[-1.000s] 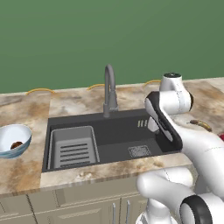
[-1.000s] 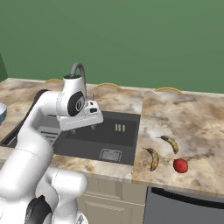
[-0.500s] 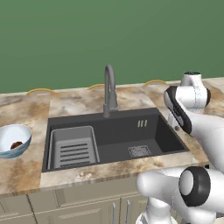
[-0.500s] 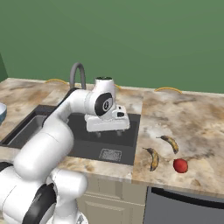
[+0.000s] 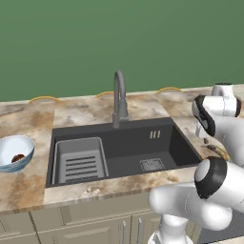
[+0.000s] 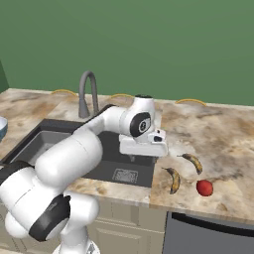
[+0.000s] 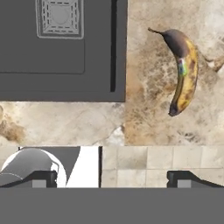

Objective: There is a mixed pile of frozen fruits and vegetables on the counter. Locate all the frozen vegetables and place the items in a bowl on the counter. Take all the frozen fruits and defrost them in a running sink.

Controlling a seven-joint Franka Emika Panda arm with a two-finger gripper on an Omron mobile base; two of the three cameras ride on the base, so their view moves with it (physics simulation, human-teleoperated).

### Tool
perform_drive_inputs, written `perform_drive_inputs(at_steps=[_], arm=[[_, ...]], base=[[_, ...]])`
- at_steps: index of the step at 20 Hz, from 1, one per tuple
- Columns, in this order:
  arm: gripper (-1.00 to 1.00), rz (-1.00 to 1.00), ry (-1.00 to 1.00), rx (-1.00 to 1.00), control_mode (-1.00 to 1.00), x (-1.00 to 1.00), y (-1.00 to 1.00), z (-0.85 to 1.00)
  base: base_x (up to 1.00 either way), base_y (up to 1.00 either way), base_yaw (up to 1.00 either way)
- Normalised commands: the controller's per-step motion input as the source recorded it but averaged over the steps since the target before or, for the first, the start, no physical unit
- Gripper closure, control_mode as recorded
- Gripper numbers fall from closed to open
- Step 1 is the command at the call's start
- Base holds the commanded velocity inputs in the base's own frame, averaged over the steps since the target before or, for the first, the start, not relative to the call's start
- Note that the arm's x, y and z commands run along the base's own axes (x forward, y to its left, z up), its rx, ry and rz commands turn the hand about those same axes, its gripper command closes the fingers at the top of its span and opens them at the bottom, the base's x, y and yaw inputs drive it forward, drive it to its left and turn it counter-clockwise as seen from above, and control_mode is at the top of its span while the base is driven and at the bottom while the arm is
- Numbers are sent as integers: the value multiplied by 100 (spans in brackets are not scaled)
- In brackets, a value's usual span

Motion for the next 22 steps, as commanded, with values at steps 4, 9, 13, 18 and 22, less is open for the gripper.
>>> perform_drive_inputs(at_steps=[4,9,13,18,22], arm=[[-100,-2,0,0,-100,0,-38,-8],[-100,1,0,0,-100,20,-46,-21],[-100,3,0,0,-100,50,-58,-33],[-100,3,0,1,-100,48,-58,-42],[-100,4,-2,1,-100,42,-41,-34]], base=[[0,0,0],[0,0,0],[0,0,0],[0,0,0],[0,0,0]])
